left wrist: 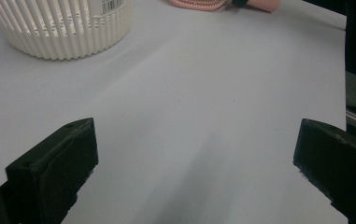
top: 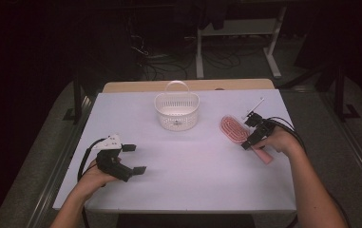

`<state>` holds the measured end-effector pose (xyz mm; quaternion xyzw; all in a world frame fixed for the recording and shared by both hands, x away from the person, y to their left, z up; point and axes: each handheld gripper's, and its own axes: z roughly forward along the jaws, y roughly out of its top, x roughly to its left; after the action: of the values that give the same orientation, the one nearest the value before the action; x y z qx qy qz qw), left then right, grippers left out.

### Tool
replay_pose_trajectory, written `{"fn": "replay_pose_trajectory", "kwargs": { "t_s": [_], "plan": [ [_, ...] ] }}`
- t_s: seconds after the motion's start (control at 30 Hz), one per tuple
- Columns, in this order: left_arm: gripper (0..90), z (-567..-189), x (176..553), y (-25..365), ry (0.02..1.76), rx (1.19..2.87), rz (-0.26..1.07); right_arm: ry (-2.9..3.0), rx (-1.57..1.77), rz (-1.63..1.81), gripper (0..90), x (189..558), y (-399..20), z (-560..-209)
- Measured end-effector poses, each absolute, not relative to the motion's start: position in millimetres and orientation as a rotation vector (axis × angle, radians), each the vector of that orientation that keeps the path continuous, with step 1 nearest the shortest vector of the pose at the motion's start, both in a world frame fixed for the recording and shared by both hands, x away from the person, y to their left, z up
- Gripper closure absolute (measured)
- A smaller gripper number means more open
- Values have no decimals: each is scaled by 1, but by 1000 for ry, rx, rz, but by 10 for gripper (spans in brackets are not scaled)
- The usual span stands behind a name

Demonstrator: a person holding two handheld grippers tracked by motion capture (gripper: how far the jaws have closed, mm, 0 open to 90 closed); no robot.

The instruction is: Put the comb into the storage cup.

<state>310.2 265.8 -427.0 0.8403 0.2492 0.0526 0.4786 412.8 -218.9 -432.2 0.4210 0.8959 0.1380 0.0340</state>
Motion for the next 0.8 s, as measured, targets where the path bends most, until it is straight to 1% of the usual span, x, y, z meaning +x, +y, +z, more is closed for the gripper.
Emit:
{"fn": "replay_pose_trajectory", "kwargs": {
  "t_s": [0.27,0.8],
  "plan": [
    [0,-427,310,266,608,2052,129,2761,1314,408,434,413,-219,-432],
    [0,-427,310,266,608,2052,130,2781,1325,383,595,416,-217,-435]
  ]
}}
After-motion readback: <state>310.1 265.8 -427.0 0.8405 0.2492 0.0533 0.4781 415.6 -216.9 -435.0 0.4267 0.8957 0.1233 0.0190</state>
